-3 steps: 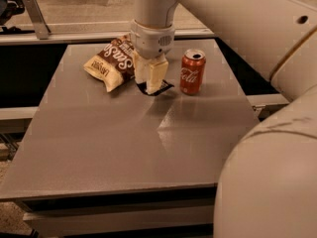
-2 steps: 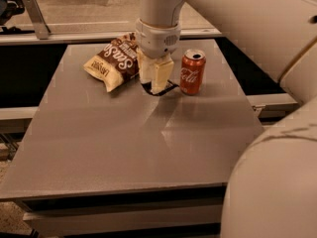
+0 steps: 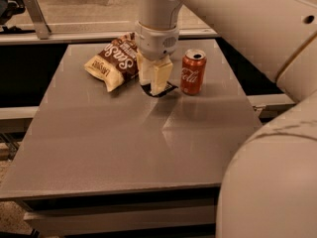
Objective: Move rxbar chocolate near coke can
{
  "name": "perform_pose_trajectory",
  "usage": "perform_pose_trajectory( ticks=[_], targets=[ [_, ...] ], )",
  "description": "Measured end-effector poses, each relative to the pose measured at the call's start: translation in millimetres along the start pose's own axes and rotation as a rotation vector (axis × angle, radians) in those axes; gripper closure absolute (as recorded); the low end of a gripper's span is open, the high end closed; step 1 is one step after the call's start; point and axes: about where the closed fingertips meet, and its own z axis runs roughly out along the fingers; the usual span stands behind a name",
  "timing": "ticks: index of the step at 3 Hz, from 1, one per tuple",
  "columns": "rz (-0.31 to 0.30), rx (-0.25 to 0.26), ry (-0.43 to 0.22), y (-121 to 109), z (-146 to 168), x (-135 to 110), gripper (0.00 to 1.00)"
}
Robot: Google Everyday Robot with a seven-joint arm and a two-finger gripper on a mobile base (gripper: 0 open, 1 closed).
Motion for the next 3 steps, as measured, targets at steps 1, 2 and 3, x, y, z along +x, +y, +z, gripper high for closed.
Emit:
perform_pose_trajectory(
  ticks=[1, 2, 3],
  targets=[
    [-0.005, -0.007, 0.001, -3.0, 0.6, -5.0, 0.59],
    [-0.008, -0.008, 0.003, -4.6, -0.3, -10.0, 0.27],
    [-0.004, -0.006, 0.001, -2.9, -1.3, -11.2, 0.04]
  ],
)
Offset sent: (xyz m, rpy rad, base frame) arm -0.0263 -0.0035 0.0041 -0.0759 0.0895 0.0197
